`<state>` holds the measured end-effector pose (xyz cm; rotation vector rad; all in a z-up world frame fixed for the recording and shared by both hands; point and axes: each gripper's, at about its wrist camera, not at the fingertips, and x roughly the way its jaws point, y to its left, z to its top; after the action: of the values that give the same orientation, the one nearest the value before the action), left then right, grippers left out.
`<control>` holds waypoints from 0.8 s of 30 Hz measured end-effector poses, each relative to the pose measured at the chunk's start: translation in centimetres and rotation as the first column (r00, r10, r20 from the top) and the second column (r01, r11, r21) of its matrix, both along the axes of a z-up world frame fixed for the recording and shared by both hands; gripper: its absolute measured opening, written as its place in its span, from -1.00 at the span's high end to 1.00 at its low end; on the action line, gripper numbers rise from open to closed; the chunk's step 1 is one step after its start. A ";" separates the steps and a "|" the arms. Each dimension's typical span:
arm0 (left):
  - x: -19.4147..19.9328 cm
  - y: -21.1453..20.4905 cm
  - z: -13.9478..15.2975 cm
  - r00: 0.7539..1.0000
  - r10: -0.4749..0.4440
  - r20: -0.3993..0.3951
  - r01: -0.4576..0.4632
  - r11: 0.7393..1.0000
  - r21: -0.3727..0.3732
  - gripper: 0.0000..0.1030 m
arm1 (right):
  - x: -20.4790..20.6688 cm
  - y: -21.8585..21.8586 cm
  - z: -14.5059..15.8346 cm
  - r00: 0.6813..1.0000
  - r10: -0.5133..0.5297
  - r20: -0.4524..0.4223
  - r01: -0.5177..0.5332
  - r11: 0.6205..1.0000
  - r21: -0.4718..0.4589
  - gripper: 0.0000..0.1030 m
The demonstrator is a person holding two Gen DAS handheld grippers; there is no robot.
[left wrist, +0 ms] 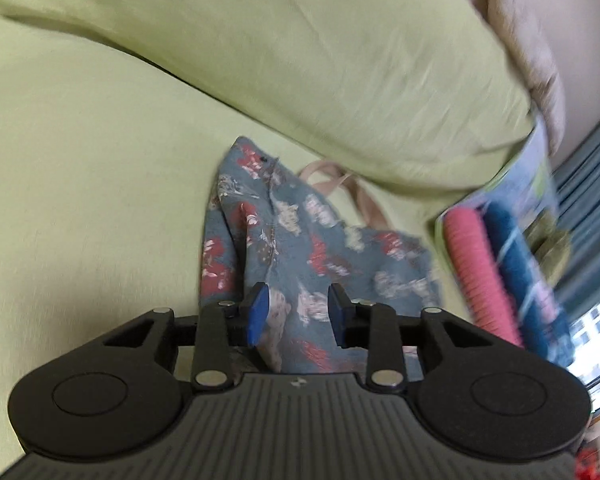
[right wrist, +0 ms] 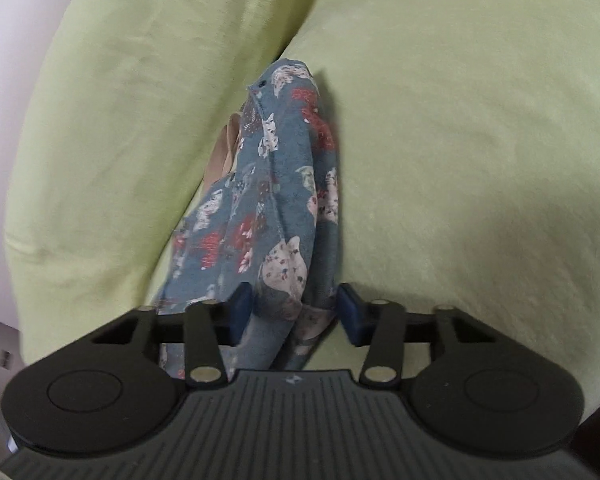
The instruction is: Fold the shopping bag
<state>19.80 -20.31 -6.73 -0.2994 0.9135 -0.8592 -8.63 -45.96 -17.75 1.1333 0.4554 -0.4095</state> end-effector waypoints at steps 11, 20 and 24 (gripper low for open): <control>-1.2 -0.2 -0.6 0.999 -0.006 0.040 0.002 0.996 0.089 0.74 | 0.3 0.6 1.2 1.000 0.011 -0.003 -0.011 0.999 -0.048 0.83; -5.3 -0.5 -2.0 0.960 -0.093 0.264 -0.021 0.916 0.400 1.00 | 1.1 3.7 3.3 0.991 0.057 -0.121 -0.090 0.955 -0.283 0.92; -6.2 0.6 1.4 0.924 -0.086 0.371 -0.041 0.946 0.322 1.00 | 0.1 2.9 2.0 0.978 0.045 -0.203 -0.089 0.973 -0.214 0.65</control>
<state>13.65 -19.71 -5.37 0.1644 0.6766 -0.7393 -8.56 -43.09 -15.79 0.8619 0.6048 -0.5031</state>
